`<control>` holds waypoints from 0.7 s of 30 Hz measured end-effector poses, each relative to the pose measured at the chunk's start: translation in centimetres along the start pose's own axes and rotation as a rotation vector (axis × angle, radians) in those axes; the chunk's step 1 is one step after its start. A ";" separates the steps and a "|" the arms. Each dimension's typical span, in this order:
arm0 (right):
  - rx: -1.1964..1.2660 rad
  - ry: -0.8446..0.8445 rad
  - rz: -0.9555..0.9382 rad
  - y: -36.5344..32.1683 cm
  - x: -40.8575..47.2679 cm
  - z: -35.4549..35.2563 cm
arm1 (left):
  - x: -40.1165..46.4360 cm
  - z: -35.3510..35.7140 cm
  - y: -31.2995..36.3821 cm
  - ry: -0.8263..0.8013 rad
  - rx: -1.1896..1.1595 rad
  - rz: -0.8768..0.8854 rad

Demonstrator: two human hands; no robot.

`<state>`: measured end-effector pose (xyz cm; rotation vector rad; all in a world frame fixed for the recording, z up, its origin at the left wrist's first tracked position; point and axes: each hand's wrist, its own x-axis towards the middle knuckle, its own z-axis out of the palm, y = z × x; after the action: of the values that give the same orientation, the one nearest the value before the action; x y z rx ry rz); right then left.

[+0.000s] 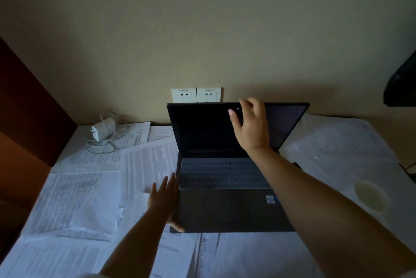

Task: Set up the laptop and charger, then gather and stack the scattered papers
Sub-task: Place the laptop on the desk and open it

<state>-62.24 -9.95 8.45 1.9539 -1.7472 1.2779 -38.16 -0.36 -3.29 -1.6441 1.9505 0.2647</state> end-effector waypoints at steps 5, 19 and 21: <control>0.001 -0.147 0.008 1.1 0.7 1.8 | 0.2 0.0 0.3 -0.020 0.037 -0.011; -0.255 -0.515 0.113 1.5 6.2 4.9 | 0.4 -0.1 0.7 -0.040 -0.006 -0.058; -0.265 -0.506 0.108 1.2 6.0 4.8 | 0.2 -0.5 0.8 -0.039 0.000 -0.052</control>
<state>-61.73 -17.65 9.48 2.1674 -2.1382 0.5552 -39.04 -0.58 -3.13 -1.6747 1.8759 0.2741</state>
